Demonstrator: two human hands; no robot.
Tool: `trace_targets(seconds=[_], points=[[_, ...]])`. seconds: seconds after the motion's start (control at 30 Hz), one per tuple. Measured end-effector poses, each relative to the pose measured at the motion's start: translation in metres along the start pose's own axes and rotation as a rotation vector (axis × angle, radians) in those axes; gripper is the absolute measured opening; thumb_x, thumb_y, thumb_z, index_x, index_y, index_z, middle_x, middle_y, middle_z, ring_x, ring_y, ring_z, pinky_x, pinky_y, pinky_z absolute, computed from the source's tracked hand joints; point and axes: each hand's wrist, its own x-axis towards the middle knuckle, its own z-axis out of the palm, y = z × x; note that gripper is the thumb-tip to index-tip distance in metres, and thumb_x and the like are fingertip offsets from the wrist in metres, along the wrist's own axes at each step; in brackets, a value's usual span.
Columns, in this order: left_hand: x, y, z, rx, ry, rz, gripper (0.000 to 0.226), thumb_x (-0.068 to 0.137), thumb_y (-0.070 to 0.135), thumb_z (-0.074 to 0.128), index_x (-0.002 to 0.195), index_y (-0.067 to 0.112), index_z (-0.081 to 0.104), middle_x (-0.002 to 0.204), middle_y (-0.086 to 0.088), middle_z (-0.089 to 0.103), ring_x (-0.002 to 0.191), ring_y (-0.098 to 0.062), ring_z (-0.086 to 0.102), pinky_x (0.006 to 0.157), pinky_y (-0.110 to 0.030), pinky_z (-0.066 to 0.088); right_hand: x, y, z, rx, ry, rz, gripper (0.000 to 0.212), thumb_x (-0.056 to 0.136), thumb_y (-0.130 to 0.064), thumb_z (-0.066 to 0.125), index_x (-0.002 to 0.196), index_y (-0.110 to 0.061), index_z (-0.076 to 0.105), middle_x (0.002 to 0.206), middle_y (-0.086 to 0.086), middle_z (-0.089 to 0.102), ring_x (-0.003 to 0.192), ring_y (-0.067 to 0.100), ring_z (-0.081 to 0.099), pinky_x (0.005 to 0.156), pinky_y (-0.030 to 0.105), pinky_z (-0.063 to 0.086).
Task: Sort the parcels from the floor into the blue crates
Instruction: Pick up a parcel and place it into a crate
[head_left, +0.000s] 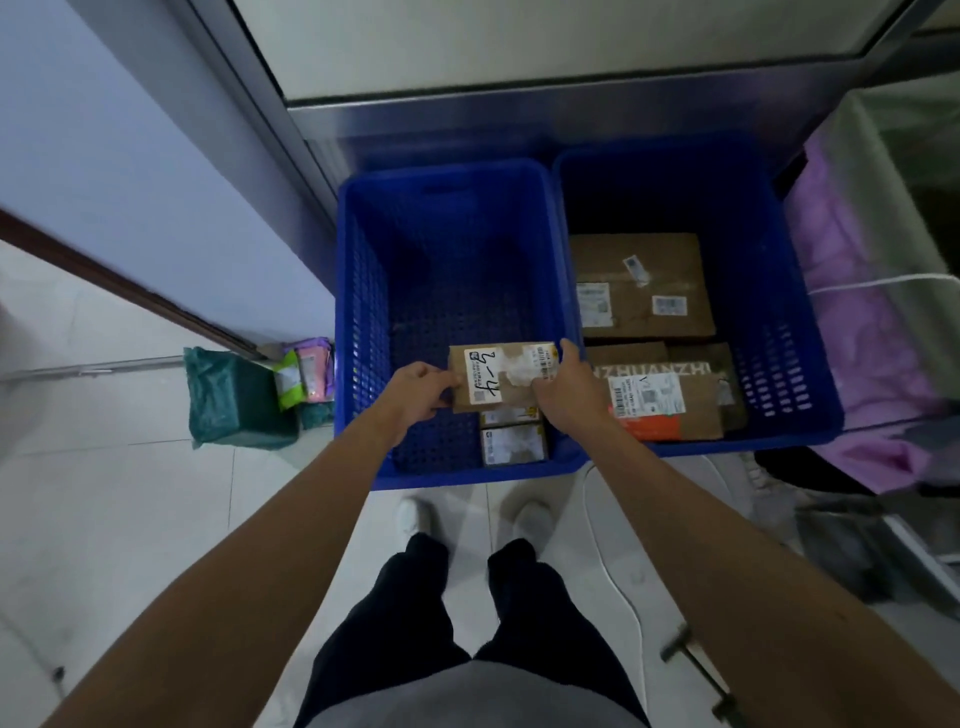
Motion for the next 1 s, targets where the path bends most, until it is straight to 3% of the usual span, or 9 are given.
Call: trace_targets(seconds=[0.1, 0.2, 0.3, 0.37, 0.5, 0.7, 0.93, 1.0], points=[[0.023, -0.004, 0.008, -0.010, 0.023, -0.028, 0.022, 0.094, 0.030, 0.065, 0.102, 0.012, 0.055, 0.111, -0.011, 0.069, 0.105, -0.026, 0.066, 0.094, -0.040, 0.052, 0.017, 0.003, 0.004, -0.084, -0.036, -0.031, 0.091, 0.095, -0.044, 0.060, 0.161, -0.023, 0.002, 0.157, 0.021, 0.027, 0.120, 0.041, 0.054, 0.091, 0.047, 0.051], [0.048, -0.008, 0.015, 0.005, 0.038, -0.050, 0.023, 0.094, 0.032, 0.064, 0.099, 0.012, 0.054, 0.110, -0.013, 0.069, 0.107, -0.028, 0.065, 0.094, -0.043, 0.051, 0.038, 0.009, 0.013, -0.260, -0.049, -0.052, 0.082, 0.101, -0.042, 0.052, 0.161, -0.031, -0.003, 0.160, 0.022, 0.021, 0.117, 0.041, 0.056, 0.077, 0.037, 0.044], [0.084, -0.020, 0.019, 0.076, 0.016, -0.069, 0.031, 0.086, 0.041, 0.067, 0.094, 0.014, 0.054, 0.113, -0.015, 0.069, 0.108, -0.030, 0.065, 0.096, -0.045, 0.050, 0.064, 0.021, 0.029, -0.442, -0.078, -0.069, 0.071, 0.106, -0.035, 0.044, 0.161, -0.034, -0.001, 0.155, 0.022, 0.028, 0.113, 0.041, 0.056, 0.076, 0.037, 0.036], [0.107, -0.030, 0.023, 0.110, 0.005, -0.073, 0.035, 0.078, 0.048, 0.065, 0.091, 0.017, 0.054, 0.109, -0.011, 0.070, 0.103, -0.027, 0.066, 0.097, -0.044, 0.052, 0.082, 0.032, 0.040, -0.477, -0.098, -0.052, 0.070, 0.106, -0.033, 0.044, 0.160, -0.035, 0.001, 0.153, 0.022, 0.030, 0.114, 0.042, 0.055, 0.076, 0.039, 0.037], [0.150, -0.042, 0.035, 0.190, -0.025, -0.033, 0.030, 0.090, 0.041, 0.059, 0.097, 0.012, 0.056, 0.104, -0.006, 0.066, 0.094, -0.022, 0.061, 0.085, -0.039, 0.051, 0.123, 0.056, 0.068, -0.484, -0.091, -0.005, 0.073, 0.105, -0.031, 0.046, 0.161, -0.033, -0.001, 0.154, 0.023, 0.030, 0.120, 0.045, 0.052, 0.082, 0.042, 0.045], [0.226, -0.067, 0.053, 0.144, -0.040, -0.074, 0.018, 0.096, 0.027, 0.055, 0.085, 0.013, 0.053, 0.088, 0.001, 0.059, 0.076, -0.012, 0.055, 0.075, -0.030, 0.045, 0.200, 0.064, 0.115, -0.641, 0.027, -0.058, 0.076, 0.103, -0.018, 0.046, 0.160, -0.032, -0.002, 0.159, 0.024, 0.021, 0.109, 0.044, 0.059, 0.069, 0.040, 0.042], [0.307, -0.093, 0.066, 0.167, -0.057, -0.055, 0.026, 0.089, 0.025, 0.056, 0.110, 0.012, 0.067, 0.105, -0.001, 0.069, 0.091, -0.014, 0.062, 0.073, -0.028, 0.049, 0.271, 0.081, 0.150, -0.660, 0.035, -0.028, 0.084, 0.099, -0.005, 0.049, 0.161, -0.031, -0.002, 0.158, 0.027, 0.017, 0.113, 0.042, 0.056, 0.072, 0.040, 0.042], [0.325, -0.098, 0.070, 0.188, -0.048, -0.053, 0.030, 0.085, 0.027, 0.057, 0.110, 0.016, 0.067, 0.106, 0.001, 0.070, 0.096, -0.016, 0.064, 0.084, -0.033, 0.054, 0.284, 0.086, 0.158, -0.660, 0.043, -0.013, 0.083, 0.099, -0.004, 0.047, 0.161, -0.030, -0.003, 0.155, 0.029, 0.021, 0.112, 0.042, 0.057, 0.076, 0.043, 0.048]])
